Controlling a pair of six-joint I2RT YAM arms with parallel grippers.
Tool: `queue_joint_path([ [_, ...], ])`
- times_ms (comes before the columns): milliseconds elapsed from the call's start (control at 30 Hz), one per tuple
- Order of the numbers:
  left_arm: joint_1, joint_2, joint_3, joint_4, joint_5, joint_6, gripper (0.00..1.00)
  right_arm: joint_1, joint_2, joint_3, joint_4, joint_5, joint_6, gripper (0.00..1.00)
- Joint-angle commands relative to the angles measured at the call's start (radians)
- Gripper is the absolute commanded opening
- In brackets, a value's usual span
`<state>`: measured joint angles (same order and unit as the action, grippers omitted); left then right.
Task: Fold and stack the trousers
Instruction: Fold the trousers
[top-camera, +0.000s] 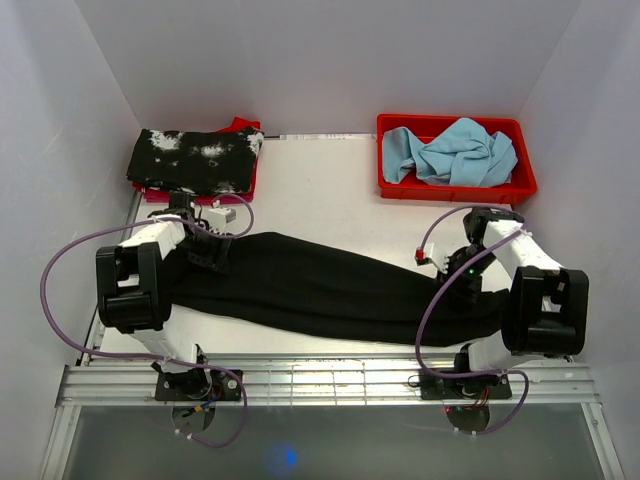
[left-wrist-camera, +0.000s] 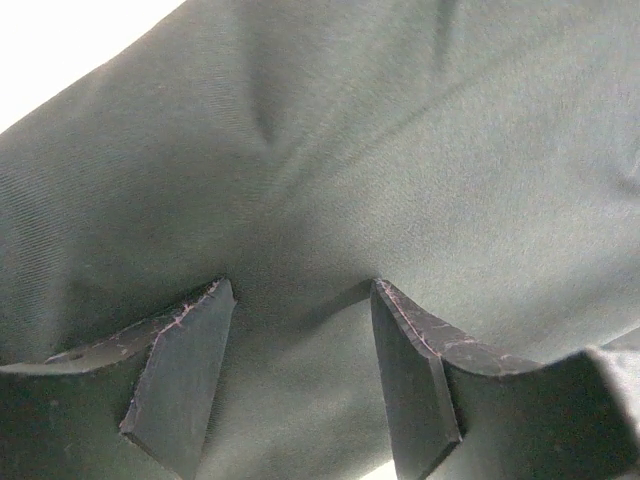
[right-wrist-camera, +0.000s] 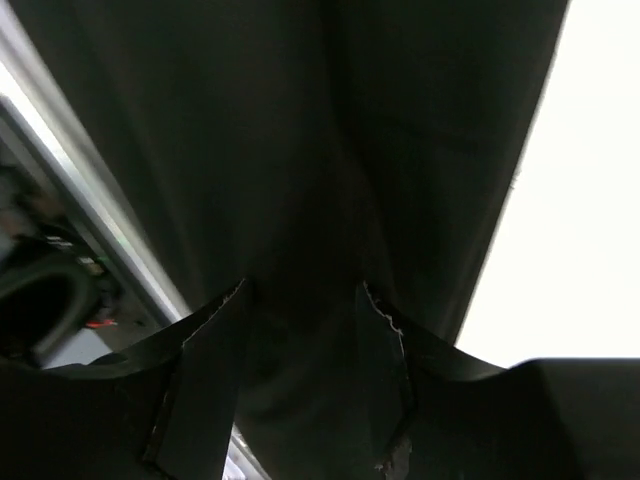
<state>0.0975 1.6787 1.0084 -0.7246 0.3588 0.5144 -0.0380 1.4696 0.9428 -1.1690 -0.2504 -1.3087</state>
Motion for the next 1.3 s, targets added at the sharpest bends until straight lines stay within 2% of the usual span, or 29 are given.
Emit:
queue_joint_path([
  [0, 0.025, 0.052, -0.036, -0.038, -0.061, -0.088, 0.7, 0.015, 0.073, 0.013, 0.124, 0.137, 0.058, 0.51],
  [133, 0.067, 0.064, -0.008, -0.045, -0.012, -0.195, 0.71, 0.026, 0.176, 0.071, 0.317, 0.218, 0.08, 0.49],
  [333, 0.16, 0.087, 0.036, -0.039, 0.057, -0.324, 0.71, 0.087, 0.362, 0.301, 0.361, 0.226, 0.127, 0.45],
  [500, 0.18, 0.082, 0.045, -0.024, 0.071, -0.367, 0.71, 0.136, 0.367, 0.366, 0.345, 0.197, 0.112, 0.45],
  [633, 0.18, 0.041, 0.041, -0.018, 0.095, -0.337, 0.72, 0.135, 0.273, 0.396, 0.286, 0.123, 0.169, 0.45],
  [700, 0.18, -0.005, 0.026, -0.009, 0.111, -0.295, 0.73, 0.107, 0.223, 0.41, 0.292, 0.074, 0.221, 0.47],
  [767, 0.182, -0.046, 0.009, 0.008, 0.132, -0.269, 0.75, 0.054, 0.166, 0.468, 0.287, 0.004, 0.372, 0.56],
  [833, 0.18, -0.117, -0.022, 0.02, 0.147, -0.234, 0.77, -0.014, 0.127, 0.507, 0.289, -0.055, 0.483, 0.57],
  [900, 0.177, -0.163, -0.047, 0.039, 0.163, -0.214, 0.8, -0.115, 0.106, 0.525, 0.31, -0.127, 0.653, 0.68],
  [1000, 0.177, -0.241, -0.094, 0.053, 0.164, -0.186, 0.84, -0.227, 0.093, 0.502, 0.356, -0.165, 0.831, 0.73],
  [1067, 0.176, -0.281, -0.122, 0.062, 0.167, -0.169, 0.9, -0.288, 0.112, 0.485, 0.396, -0.162, 0.929, 0.81],
  [1200, 0.174, -0.298, -0.131, 0.056, 0.16, -0.157, 0.92, -0.365, 0.169, 0.479, 0.437, -0.199, 1.051, 0.78],
  [1267, 0.176, -0.297, -0.129, 0.053, 0.158, -0.155, 0.92, -0.385, 0.211, 0.491, 0.436, -0.262, 1.059, 0.71],
])
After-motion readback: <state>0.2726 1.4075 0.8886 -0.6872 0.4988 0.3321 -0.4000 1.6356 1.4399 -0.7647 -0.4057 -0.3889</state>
